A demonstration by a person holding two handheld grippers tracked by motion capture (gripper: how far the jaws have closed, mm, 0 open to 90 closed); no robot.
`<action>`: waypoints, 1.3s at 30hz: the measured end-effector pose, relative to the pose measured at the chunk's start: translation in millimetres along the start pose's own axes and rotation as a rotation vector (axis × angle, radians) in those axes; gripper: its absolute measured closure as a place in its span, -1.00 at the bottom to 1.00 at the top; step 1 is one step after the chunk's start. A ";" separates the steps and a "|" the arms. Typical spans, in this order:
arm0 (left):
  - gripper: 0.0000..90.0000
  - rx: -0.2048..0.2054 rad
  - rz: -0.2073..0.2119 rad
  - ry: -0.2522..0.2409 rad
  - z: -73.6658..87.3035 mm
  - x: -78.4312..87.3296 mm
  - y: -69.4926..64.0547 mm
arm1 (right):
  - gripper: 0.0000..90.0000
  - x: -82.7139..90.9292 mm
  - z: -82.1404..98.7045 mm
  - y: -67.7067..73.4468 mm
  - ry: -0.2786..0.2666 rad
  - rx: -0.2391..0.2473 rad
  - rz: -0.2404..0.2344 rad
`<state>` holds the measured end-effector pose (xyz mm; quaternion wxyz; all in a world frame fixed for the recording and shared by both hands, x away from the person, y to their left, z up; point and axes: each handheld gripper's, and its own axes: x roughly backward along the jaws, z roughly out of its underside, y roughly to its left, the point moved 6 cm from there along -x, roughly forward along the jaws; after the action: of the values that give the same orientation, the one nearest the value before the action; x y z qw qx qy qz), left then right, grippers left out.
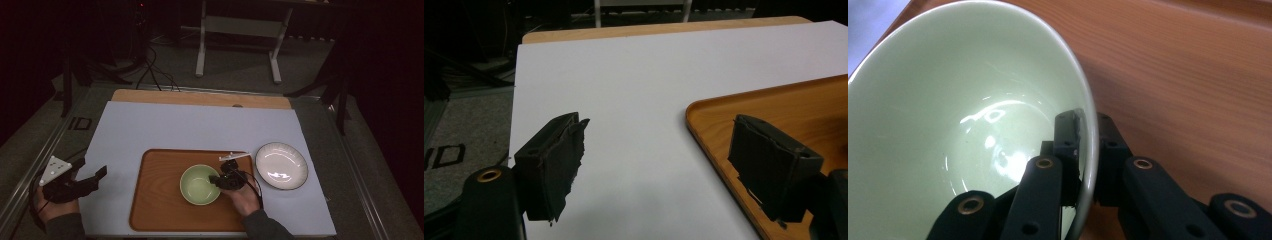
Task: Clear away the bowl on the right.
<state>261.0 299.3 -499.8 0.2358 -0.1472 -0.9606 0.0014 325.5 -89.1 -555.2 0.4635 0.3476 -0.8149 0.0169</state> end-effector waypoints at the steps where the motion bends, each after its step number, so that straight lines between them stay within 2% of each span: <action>1: -0.52 0.000 0.000 -0.001 0.0 0.1 0.0 | 0.85 -0.7 0.3 -1.5 0.004 0.001 -0.001; 8: -0.52 -0.002 0.000 0.003 0.2 -0.3 -0.1 | 0.84 -1.0 0.5 -3.4 0.009 -0.001 0.001; 10: -0.52 0.000 -0.001 0.003 0.3 -0.2 0.0 | 0.73 -0.8 0.4 -3.0 0.007 0.006 -0.001; 13: -0.52 -0.002 0.000 0.002 0.2 -0.3 -0.2 | 0.64 0.2 0.6 -2.4 0.010 0.036 0.016; 18: -0.52 -0.002 0.000 0.002 0.3 -0.7 -0.2 | 0.50 3.2 0.9 -3.0 0.007 0.071 0.019; 19: -0.52 -0.002 -0.001 0.002 0.4 -0.7 -0.2 | 0.43 6.0 0.2 -4.0 0.000 0.078 0.026; 24: -0.52 -0.004 -0.002 0.004 0.5 -0.5 -0.3 | 0.37 14.3 -2.0 -6.0 -0.023 0.091 0.028; 29: -0.52 -0.006 -0.001 0.005 0.7 -0.5 -0.5 | 0.31 27.5 -5.6 -6.3 -0.058 0.131 0.055; 32: -0.52 -0.006 -0.001 0.006 0.8 -0.9 -0.6 | 0.27 38.5 -8.7 -8.5 -0.092 0.154 0.079; 35: -0.52 -0.007 -0.001 0.006 0.6 -1.0 -0.6 | 0.20 48.4 -9.7 -10.7 -0.118 0.167 0.079; 39: -0.52 -0.007 -0.003 0.003 0.5 -0.9 -0.3 | 0.19 66.1 -10.3 -16.8 -0.159 0.212 0.139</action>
<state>261.5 298.8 -500.6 0.2370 -0.1465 -0.9604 -0.0024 321.3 -134.6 -503.6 0.3558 0.3374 -0.8649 0.1072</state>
